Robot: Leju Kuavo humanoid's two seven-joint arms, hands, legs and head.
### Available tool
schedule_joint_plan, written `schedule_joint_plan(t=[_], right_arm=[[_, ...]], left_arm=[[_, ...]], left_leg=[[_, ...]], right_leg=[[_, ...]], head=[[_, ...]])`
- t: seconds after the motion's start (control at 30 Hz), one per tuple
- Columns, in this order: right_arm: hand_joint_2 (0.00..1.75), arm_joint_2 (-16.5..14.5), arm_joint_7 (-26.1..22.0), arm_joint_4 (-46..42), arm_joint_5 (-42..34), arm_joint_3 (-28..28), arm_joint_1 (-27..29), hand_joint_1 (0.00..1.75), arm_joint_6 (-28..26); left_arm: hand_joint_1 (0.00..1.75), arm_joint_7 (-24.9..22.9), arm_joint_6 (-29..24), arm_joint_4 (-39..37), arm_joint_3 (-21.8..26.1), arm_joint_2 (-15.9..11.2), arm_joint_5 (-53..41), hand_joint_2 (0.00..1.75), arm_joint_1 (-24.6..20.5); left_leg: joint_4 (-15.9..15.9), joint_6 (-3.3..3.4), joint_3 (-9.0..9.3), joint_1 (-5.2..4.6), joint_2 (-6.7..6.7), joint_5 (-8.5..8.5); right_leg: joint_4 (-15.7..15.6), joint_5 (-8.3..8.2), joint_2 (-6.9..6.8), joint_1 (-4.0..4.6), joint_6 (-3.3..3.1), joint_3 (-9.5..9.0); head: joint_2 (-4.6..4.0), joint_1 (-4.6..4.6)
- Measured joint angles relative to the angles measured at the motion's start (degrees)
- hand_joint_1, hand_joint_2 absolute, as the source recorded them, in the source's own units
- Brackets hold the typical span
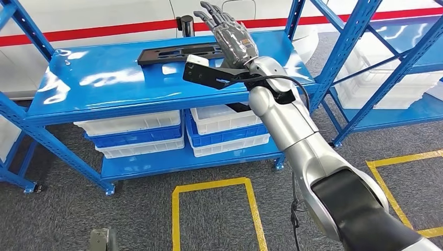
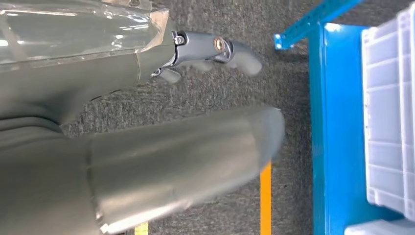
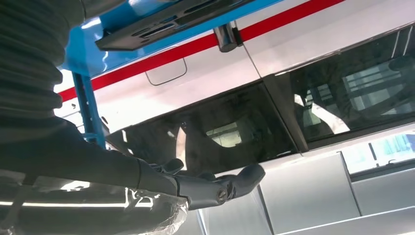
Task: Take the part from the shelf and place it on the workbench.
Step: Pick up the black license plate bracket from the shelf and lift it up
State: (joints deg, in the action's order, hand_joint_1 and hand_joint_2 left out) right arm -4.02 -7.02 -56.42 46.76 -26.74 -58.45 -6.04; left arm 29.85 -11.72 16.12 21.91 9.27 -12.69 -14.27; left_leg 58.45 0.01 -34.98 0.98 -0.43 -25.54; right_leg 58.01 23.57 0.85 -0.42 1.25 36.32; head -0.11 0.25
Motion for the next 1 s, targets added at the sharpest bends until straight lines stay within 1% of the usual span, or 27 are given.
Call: schedule_joint_plan(t=[0.03, 0.13, 0.33, 0.43, 0.5, 0.53, 0.57, 0.6, 0.63, 0.67, 0.7, 0.73, 0.77, 0.8, 0.83, 0.87, 0.9, 0.97, 1.0], right_arm=[[1.75, -0.01, -0.22, 0.31, -0.17, -0.07, -0.04, 0.00, -0.23], [1.75, -0.12, -0.78, 1.22, -0.63, -0.26, -0.24, 0.00, -0.84], [1.75, -0.47, -1.60, 2.95, -1.28, -0.54, -0.61, 0.00, -1.86], [1.75, -0.74, -1.91, 3.92, -1.46, -0.61, -0.78, 0.00, -2.23], [1.75, -0.90, -1.99, 4.30, -1.50, -0.62, -0.89, 0.00, -2.34], [1.75, -0.92, -2.02, 4.43, -1.50, -0.62, -0.96, 0.00, -2.40], [1.75, -0.91, -2.03, 4.55, -1.50, -0.61, -1.06, 0.00, -2.50], [1.75, -0.87, -2.04, 4.70, -1.51, -0.61, -1.11, 0.00, -2.61], [1.75, -0.83, -2.05, 4.88, -1.52, -0.61, -1.12, 0.00, -2.70], [1.75, -0.75, -2.05, 5.08, -1.53, -0.62, -1.03, 0.00, -2.76], [1.75, -0.68, -2.05, 5.29, -1.53, -0.62, -0.89, 0.00, -2.78], [1.75, -0.60, -2.05, 5.48, -1.53, -0.62, -0.77, 0.00, -2.79], [1.75, -0.51, -2.05, 5.61, -1.52, -0.62, -0.71, 0.00, -2.79], [1.75, -0.46, -2.05, 5.68, -1.52, -0.62, -0.72, 0.00, -2.79], [1.75, -0.37, -2.06, 5.74, -1.52, -0.62, -0.75, 0.00, -2.80], [1.75, -0.39, -2.07, 5.77, -1.52, -0.64, -0.77, 0.00, -2.82], [1.75, -0.42, -2.07, 5.82, -1.51, -0.66, -0.74, 0.00, -2.87], [1.75, -0.39, -2.05, 5.91, -1.52, -0.70, -0.65, 0.00, -2.96], [1.75, -0.36, -2.04, 5.93, -1.52, -0.69, -0.64, 0.00, -2.98]], left_arm=[[0.00, -0.03, 0.03, -0.01, 0.01, -0.03, 0.18, 0.00, 0.00], [0.00, -0.01, 0.04, -0.03, 0.00, -0.17, 0.61, 0.00, 0.00], [0.00, 0.07, -0.22, -0.09, -0.01, -0.36, 0.82, 0.00, -0.01], [0.00, 0.07, -0.34, -0.11, -0.01, -0.52, 0.83, 0.00, -0.02], [0.00, 0.06, -0.34, -0.12, -0.02, -0.56, 0.83, 0.00, -0.07], [0.00, 0.04, -0.34, -0.13, -0.04, -0.56, 0.81, 0.00, -0.12], [0.00, 0.01, -0.34, -0.13, -0.06, -0.57, 0.81, 0.00, -0.20], [0.00, -0.03, -0.34, -0.13, -0.10, -0.59, 0.79, 0.00, -0.25], [0.00, -0.08, -0.35, -0.13, -0.17, -0.61, 0.77, 0.00, -0.30], [0.00, -0.14, -0.35, -0.14, -0.25, -0.63, 0.75, 0.00, -0.31], [0.00, -0.20, -0.36, -0.17, -0.34, -0.63, 0.73, 0.00, -0.31], [0.00, -0.26, -0.37, -0.20, -0.41, -0.63, 0.73, 0.00, -0.31], [0.00, -0.31, -0.38, -0.24, -0.47, -0.62, 0.73, 0.00, -0.31], [0.00, -0.34, -0.39, -0.26, -0.50, -0.62, 0.73, 0.00, -0.31], [0.00, -0.36, -0.40, -0.27, -0.53, -0.66, 0.73, 0.00, -0.33], [0.00, -0.37, -0.43, -0.28, -0.56, -0.69, 0.73, 0.00, -0.37], [0.00, -0.39, -0.46, -0.29, -0.58, -0.74, 0.72, 0.00, -0.41], [0.00, -0.45, -0.61, -0.30, -0.69, -0.78, 0.71, 0.00, -0.49], [0.00, -0.48, -0.69, -0.30, -0.76, -0.79, 0.71, 0.00, -0.51]], left_leg=[[-0.06, 0.14, -0.01, -0.16, -0.05, 0.14], [-0.04, 0.53, -0.02, -0.73, -0.20, 0.24], [0.08, 1.21, -0.11, -1.07, -0.17, 0.23], [0.37, 1.89, -0.36, -1.27, -0.15, 0.15], [-0.07, 2.34, -0.14, -1.03, -0.01, 0.42], [-0.44, 2.61, 0.09, -0.87, 0.09, 0.62], [-0.80, 2.90, 0.31, -0.69, 0.21, 0.83], [-1.05, 3.12, 0.46, -0.52, 0.32, 0.97], [-1.10, 3.21, 0.47, -0.51, 0.35, 0.99], [-1.08, 3.22, 0.44, -0.48, 0.37, 0.98], [-1.05, 3.16, 0.44, -0.45, 0.38, 0.93], [-1.00, 3.03, 0.45, -0.39, 0.36, 0.86], [-0.92, 2.83, 0.50, -0.28, 0.33, 0.74], [-0.77, 2.52, 0.57, -0.14, 0.31, 0.55], [-0.56, 2.10, 0.59, -0.11, 0.30, 0.29], [-0.33, 1.66, 0.55, -0.15, 0.32, 0.04], [-0.17, 1.26, 0.50, -0.23, 0.33, -0.15], [-0.24, 0.63, 0.53, -0.22, 0.36, -0.29], [-0.31, 0.32, 0.50, -0.05, 0.38, -0.42]], right_leg=[[-0.06, -0.05, -0.04, 0.10, 0.05, -0.01], [-0.38, -0.27, -0.17, -0.10, 0.39, -0.15], [-0.85, -0.66, -0.17, -0.40, 1.03, -0.33], [-1.09, -0.90, -0.16, -1.03, 1.72, -0.41], [-0.98, -0.87, -0.17, -1.03, 1.99, -0.27], [-0.32, -0.46, -0.25, -0.96, 1.98, 0.11], [1.34, 0.40, -0.33, -0.88, 1.83, 0.97], [4.45, 1.80, -0.42, -0.86, 1.55, 2.52], [8.46, 3.39, -0.46, -0.85, 1.28, 4.43], [12.48, 4.73, -0.46, -0.88, 1.19, 6.37], [15.20, 5.47, -0.47, -0.93, 1.31, 7.69], [15.52, 5.28, -0.48, -1.03, 1.64, 7.83], [13.42, 4.29, -0.54, -1.19, 2.10, 6.76], [9.62, 2.85, -0.67, -1.37, 2.58, 4.81], [5.69, 1.69, -0.83, -1.48, 2.88, 2.74], [2.65, 0.90, -0.84, -1.42, 2.86, 1.09], [0.98, 0.61, -0.80, -1.33, 2.55, 0.13], [0.44, 0.78, -0.49, -0.99, 1.44, -0.28], [0.42, 0.84, -0.43, -1.09, 0.93, -0.36]], head=[[0.00, 0.03], [0.00, 0.05], [0.00, 0.04], [0.00, 0.01], [0.00, 0.01], [0.00, 0.03], [0.00, 0.08], [0.00, 0.14], [0.00, 0.20], [0.00, 0.23], [0.00, 0.23], [0.00, 0.23], [0.00, 0.23], [0.00, 0.23], [0.00, 0.24], [0.00, 0.23], [0.00, 0.18], [0.00, 0.05], [0.00, -0.01]])
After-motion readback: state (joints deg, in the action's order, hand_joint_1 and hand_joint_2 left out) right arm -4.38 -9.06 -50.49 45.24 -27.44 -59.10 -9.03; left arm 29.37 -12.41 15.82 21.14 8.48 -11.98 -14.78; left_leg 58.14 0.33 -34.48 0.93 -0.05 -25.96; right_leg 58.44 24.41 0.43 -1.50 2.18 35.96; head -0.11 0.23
